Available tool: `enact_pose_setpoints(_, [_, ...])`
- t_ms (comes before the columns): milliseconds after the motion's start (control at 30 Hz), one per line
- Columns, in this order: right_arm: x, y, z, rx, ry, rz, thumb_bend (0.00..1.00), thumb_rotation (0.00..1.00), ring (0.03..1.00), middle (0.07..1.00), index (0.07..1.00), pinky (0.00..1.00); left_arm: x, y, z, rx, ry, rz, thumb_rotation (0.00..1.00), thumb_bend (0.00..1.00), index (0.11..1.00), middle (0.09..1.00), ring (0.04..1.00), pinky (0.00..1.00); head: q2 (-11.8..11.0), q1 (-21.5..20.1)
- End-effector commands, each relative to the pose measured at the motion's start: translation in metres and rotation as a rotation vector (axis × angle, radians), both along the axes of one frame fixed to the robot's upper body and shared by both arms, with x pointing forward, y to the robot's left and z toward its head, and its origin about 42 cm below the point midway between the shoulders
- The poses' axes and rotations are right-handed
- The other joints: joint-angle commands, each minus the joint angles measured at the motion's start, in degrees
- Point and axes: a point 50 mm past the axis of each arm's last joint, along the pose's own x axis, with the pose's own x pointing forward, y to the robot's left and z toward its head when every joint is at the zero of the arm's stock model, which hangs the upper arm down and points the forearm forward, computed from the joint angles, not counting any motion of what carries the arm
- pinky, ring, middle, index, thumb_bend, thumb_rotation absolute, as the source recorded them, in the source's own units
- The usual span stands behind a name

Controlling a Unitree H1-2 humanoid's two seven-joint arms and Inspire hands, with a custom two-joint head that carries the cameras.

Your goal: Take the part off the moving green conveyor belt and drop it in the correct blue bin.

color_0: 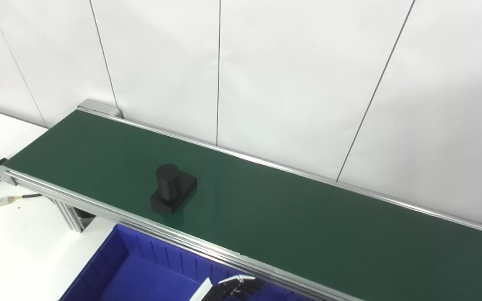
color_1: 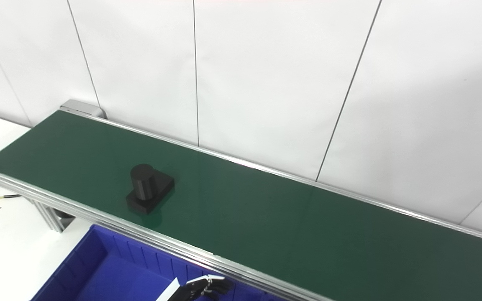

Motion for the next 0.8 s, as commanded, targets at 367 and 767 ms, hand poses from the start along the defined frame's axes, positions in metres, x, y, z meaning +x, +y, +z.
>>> enact_pose_setpoints(367, [0.010,-0.003,0.061,0.001,-0.285,-0.093,0.97,0.67,0.874,0.897,0.939,0.86,0.012,-0.005,0.014,-0.041,-0.082,-0.012,0.25,0.97,0.757,0.773,0.749,0.69,3.29,-5.61])
enact_pose_setpoints(767, [0.036,-0.010,0.099,-0.045,-0.466,-0.109,0.99,0.68,0.815,0.843,0.906,0.78,0.012,-0.007,0.016,-0.052,-0.089,-0.004,0.27,0.95,0.770,0.782,0.766,0.71,5.47,-9.27])
